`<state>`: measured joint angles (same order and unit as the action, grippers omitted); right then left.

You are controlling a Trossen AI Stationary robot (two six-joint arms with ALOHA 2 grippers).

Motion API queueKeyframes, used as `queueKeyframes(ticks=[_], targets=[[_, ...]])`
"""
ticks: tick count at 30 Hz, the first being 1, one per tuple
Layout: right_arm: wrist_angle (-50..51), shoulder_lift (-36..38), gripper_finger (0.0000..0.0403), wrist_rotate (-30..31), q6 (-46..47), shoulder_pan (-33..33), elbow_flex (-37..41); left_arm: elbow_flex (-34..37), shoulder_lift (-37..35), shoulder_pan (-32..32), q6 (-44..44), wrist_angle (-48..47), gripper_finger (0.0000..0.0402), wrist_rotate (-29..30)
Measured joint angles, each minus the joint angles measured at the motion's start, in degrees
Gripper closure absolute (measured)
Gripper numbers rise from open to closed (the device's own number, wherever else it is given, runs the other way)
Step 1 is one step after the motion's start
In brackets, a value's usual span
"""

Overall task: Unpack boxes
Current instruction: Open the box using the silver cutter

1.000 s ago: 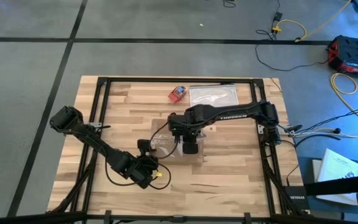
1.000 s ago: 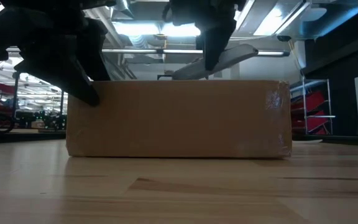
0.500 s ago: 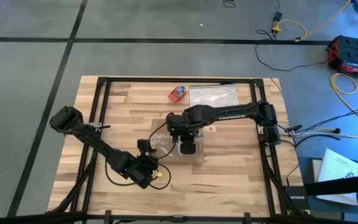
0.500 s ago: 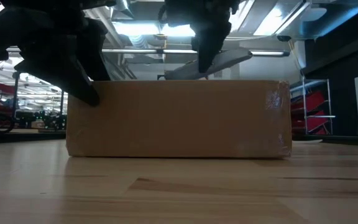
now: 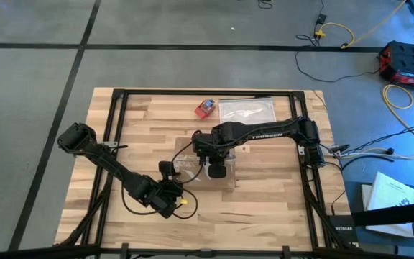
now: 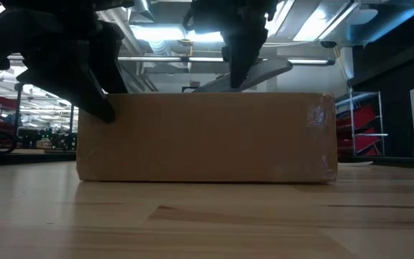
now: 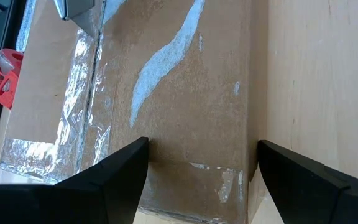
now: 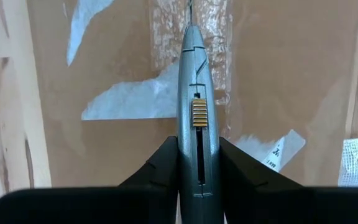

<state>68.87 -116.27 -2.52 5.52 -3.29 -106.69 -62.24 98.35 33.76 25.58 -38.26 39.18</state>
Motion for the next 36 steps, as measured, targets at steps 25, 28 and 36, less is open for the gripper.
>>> queueKeyframes(ticks=[25,28,36], targets=[[1.94,-1.01,0.0340,-0.65,0.21,0.07,0.00,0.00,0.00,0.00,0.00,0.02,0.0122,0.00],[2.99,-1.01,0.0340,-0.55,0.19,0.07,0.00,0.00,0.00,0.00,0.00,0.02,0.0122,0.00],[5.15,-1.01,0.0340,-0.22,0.17,-0.07,0.00,0.00,0.00,0.00,0.00,0.13,0.0122,-0.01]])
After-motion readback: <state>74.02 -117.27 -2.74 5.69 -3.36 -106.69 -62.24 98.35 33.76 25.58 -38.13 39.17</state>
